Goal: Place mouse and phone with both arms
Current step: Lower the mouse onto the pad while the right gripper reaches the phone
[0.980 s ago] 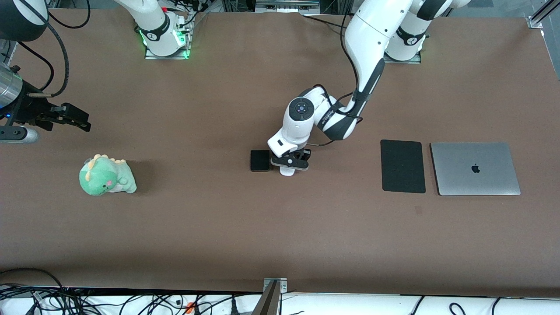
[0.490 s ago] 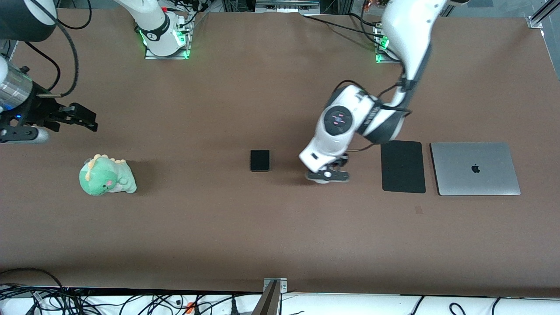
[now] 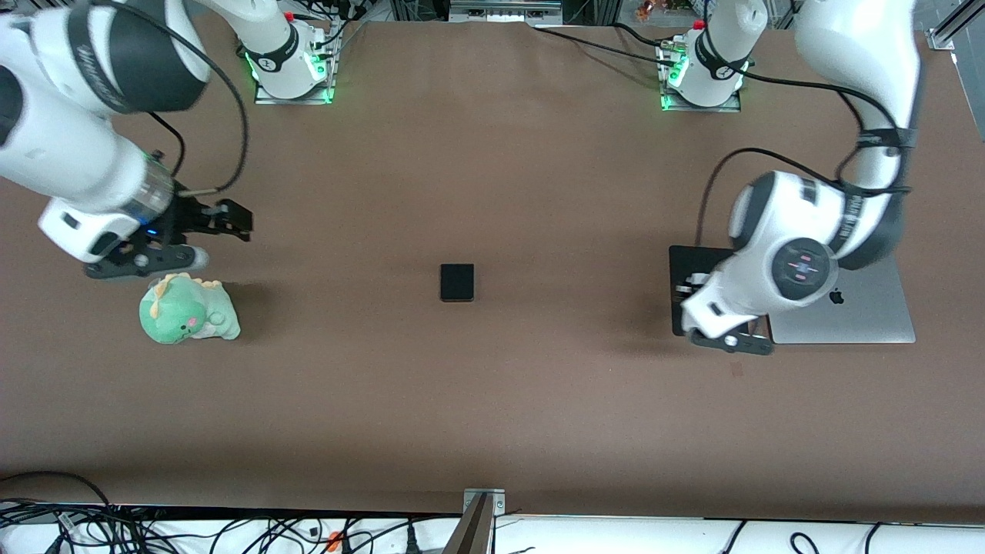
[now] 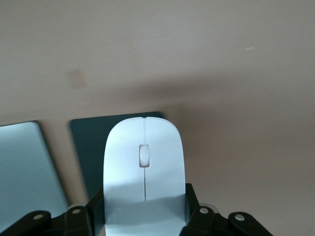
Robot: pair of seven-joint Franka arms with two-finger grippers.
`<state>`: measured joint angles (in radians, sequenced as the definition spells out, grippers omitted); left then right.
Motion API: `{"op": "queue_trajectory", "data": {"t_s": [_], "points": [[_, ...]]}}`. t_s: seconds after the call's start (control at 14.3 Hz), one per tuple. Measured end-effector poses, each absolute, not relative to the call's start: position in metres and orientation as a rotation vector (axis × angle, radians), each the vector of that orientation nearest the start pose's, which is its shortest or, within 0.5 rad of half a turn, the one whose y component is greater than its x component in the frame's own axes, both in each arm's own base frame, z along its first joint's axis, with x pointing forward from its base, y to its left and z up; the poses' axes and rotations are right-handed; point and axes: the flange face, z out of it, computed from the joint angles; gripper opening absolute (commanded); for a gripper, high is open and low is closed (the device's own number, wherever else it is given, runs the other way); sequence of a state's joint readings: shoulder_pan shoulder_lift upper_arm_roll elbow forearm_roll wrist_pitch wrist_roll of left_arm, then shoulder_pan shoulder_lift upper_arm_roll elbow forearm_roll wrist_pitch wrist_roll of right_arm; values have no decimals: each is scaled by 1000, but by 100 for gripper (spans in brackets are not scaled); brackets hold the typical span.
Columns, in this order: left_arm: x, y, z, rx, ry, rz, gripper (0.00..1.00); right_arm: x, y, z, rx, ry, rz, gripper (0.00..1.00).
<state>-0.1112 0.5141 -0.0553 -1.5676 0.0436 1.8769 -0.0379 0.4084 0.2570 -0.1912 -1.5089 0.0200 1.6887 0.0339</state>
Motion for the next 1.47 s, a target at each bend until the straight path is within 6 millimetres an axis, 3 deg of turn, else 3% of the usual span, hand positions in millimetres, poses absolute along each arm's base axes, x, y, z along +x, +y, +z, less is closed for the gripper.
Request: {"op": "queue_trajectory", "data": {"t_s": [0.14,0.28,0.49,0.77,0.91,0.98,1.05,1.26,1.47], "points": [[661,-58,311,-3094,201,366,33,618,182,490,-3165,-363,95,100],[661,-34,283,-3100,183,403,34,622,213,464,-3165,-427,70,100],[656,-20,234,-3113,169,380,34,630,262,413,-3177,-404,-10,100],[637,-19,194,-3125,185,340,36,624,321,345,-3209,-150,-56,100],[631,-21,186,-3127,191,341,45,619,333,330,-3195,-30,-31,100],[630,-22,185,-3128,193,340,57,617,337,326,-3174,7,-6,100],[630,-22,186,-3128,193,340,97,615,341,325,-3155,29,12,100],[630,-22,187,-3128,193,338,100,609,358,319,-3114,111,11,100],[631,-23,191,-3129,195,328,100,596,390,295,-3096,238,-38,100]]}}
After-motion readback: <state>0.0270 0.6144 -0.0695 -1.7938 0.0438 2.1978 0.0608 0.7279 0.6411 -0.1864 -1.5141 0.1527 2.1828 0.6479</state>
